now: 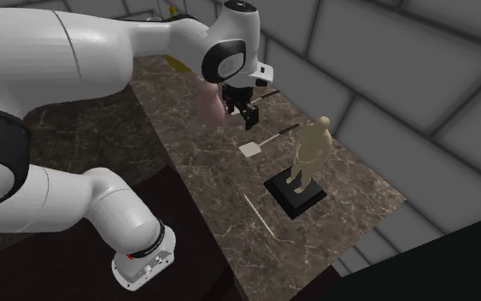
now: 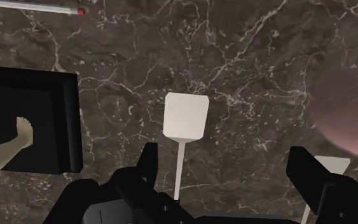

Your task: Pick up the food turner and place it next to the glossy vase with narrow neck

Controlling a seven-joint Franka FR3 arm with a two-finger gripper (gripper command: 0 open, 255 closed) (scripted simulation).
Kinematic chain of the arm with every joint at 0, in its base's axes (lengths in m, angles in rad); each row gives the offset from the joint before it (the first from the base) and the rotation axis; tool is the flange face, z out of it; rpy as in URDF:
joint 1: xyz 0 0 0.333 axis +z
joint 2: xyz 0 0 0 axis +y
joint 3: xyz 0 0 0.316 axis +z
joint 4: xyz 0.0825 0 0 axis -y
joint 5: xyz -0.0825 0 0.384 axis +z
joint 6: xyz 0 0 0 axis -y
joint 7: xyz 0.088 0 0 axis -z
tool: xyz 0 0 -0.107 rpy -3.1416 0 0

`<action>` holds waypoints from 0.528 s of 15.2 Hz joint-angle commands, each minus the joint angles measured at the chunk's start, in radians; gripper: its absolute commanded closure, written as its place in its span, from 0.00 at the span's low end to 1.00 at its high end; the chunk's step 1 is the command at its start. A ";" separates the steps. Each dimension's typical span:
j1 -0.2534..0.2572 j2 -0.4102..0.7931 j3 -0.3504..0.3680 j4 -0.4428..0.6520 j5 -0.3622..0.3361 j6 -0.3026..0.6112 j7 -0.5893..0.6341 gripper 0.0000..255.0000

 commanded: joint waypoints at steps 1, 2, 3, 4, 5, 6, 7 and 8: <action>-0.008 0.079 -0.009 0.023 -0.006 0.062 -0.002 0.00; -0.010 0.114 -0.011 0.034 -0.008 0.089 0.001 0.00; -0.012 0.150 -0.012 0.046 -0.009 0.114 0.004 0.00; -0.015 0.185 -0.014 0.060 -0.010 0.139 0.007 0.00; -0.017 0.221 -0.016 0.074 -0.012 0.162 0.010 0.00; -0.019 0.258 -0.018 0.090 -0.013 0.185 0.013 0.00; -0.021 0.294 -0.020 0.108 -0.013 0.206 0.016 0.00; -0.023 0.331 -0.022 0.127 -0.014 0.226 0.019 0.00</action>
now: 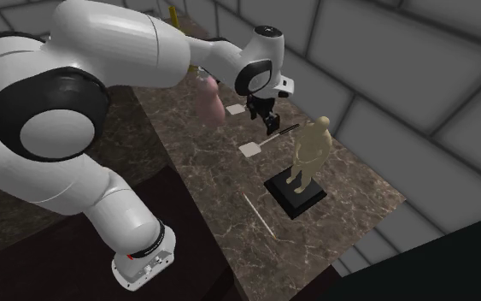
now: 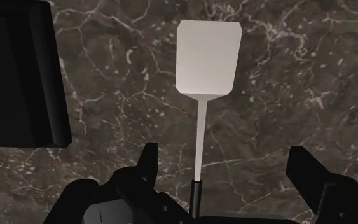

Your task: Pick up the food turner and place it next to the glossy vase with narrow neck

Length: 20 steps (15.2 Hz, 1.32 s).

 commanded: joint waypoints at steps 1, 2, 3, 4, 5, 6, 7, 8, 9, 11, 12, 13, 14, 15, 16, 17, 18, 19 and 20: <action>-0.002 0.072 -0.002 0.034 -0.001 0.043 0.010 0.00; -0.004 0.108 -0.004 0.055 -0.002 0.061 0.013 0.00; -0.007 0.145 -0.007 0.078 -0.002 0.078 0.016 0.00; -0.009 0.182 -0.009 0.102 -0.001 0.093 0.019 0.00; -0.011 0.213 -0.011 0.122 -0.001 0.105 0.021 0.00; -0.011 0.220 -0.011 0.117 0.000 0.117 0.020 0.00; -0.011 0.228 -0.011 0.113 0.001 0.130 0.020 0.00; -0.011 0.236 -0.011 0.109 0.002 0.142 0.019 0.00; -0.012 0.244 -0.010 0.105 0.003 0.154 0.018 0.00; -0.012 0.261 -0.010 0.097 0.006 0.178 0.016 0.00; -0.013 0.270 -0.010 0.094 0.007 0.190 0.015 0.00; -0.013 0.275 -0.010 0.092 0.008 0.197 0.015 0.00; -0.013 0.275 -0.010 0.092 0.008 0.197 0.015 0.00; -0.013 0.275 -0.010 0.092 0.008 0.197 0.015 0.00; -0.013 0.275 -0.010 0.092 0.008 0.197 0.015 0.00; -0.013 0.275 -0.010 0.092 0.008 0.197 0.015 0.00; -0.013 0.275 -0.010 0.092 0.008 0.197 0.015 0.00; -0.013 0.275 -0.010 0.092 0.008 0.197 0.015 0.00; -0.013 0.275 -0.010 0.092 0.008 0.197 0.015 0.00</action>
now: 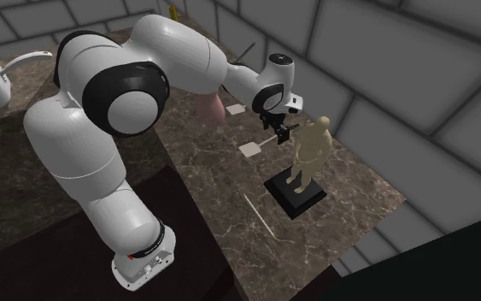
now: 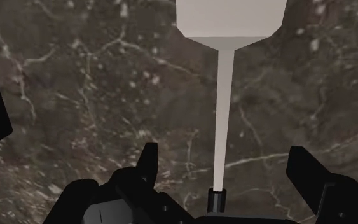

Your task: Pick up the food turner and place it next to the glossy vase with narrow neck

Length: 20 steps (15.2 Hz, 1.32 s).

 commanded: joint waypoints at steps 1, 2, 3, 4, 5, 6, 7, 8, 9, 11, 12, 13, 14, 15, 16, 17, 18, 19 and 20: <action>0.000 0.000 0.000 0.000 0.000 0.000 0.000 1.00; 0.000 0.000 0.000 0.000 0.000 0.000 0.000 1.00; 0.000 0.000 0.000 0.000 0.000 0.000 0.000 1.00; 0.000 0.000 0.000 0.000 0.000 0.000 0.000 1.00; 0.000 0.000 0.000 0.000 0.000 0.000 0.000 1.00; 0.000 0.000 0.000 0.000 0.000 0.000 0.000 1.00; 0.000 0.000 0.000 0.000 0.000 0.000 0.000 1.00; 0.000 0.000 0.000 0.000 0.000 0.000 0.000 1.00; 0.000 0.000 0.000 0.000 0.000 0.000 0.000 1.00; 0.000 -0.008 0.000 0.004 -0.001 -0.012 0.001 1.00; 0.000 -0.016 0.000 0.009 -0.002 -0.025 0.002 1.00; 0.001 -0.023 -0.001 0.014 -0.003 -0.037 0.002 1.00; 0.001 -0.031 -0.001 0.019 -0.004 -0.050 0.003 1.00; 0.001 -0.038 -0.001 0.025 -0.006 -0.062 0.003 1.00; 0.001 -0.045 -0.001 0.030 -0.006 -0.075 0.004 1.00; 0.001 -0.052 -0.001 0.036 -0.007 -0.087 0.005 1.00; 0.002 -0.058 -0.001 0.042 -0.008 -0.100 0.005 1.00; 0.002 -0.065 -0.001 0.048 -0.009 -0.113 0.006 1.00; 0.002 -0.071 -0.001 0.055 -0.010 -0.125 0.006 1.00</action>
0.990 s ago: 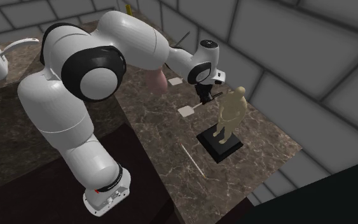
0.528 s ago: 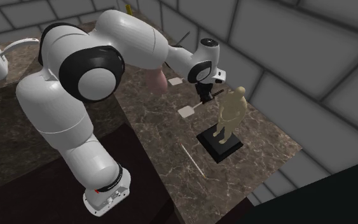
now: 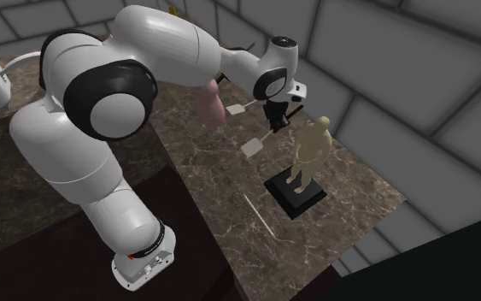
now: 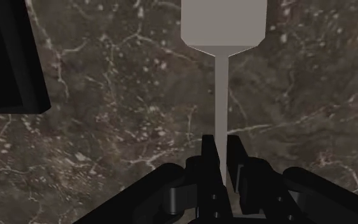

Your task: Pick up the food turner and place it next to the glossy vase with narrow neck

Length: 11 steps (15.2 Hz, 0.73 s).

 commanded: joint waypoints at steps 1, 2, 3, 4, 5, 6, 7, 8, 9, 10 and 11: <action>0.000 -0.014 0.000 0.009 -0.002 -0.024 0.001 1.00; 0.001 -0.020 0.000 0.016 -0.003 -0.037 0.002 1.00; 0.001 -0.026 0.000 0.023 -0.003 -0.050 0.002 1.00; 0.001 -0.031 0.000 0.030 -0.004 -0.062 0.003 1.00; 0.001 -0.037 0.000 0.038 -0.005 -0.075 0.003 1.00; 0.001 -0.042 0.000 0.046 -0.005 -0.088 0.003 1.00; 0.001 -0.047 0.000 0.054 -0.006 -0.101 0.004 1.00; 0.001 -0.051 0.000 0.062 -0.006 -0.114 0.004 1.00; 0.001 -0.056 0.000 0.070 -0.007 -0.126 0.004 1.00; 0.001 -0.060 0.000 0.079 -0.007 -0.139 0.005 1.00; 0.001 -0.064 0.000 0.088 -0.008 -0.152 0.005 1.00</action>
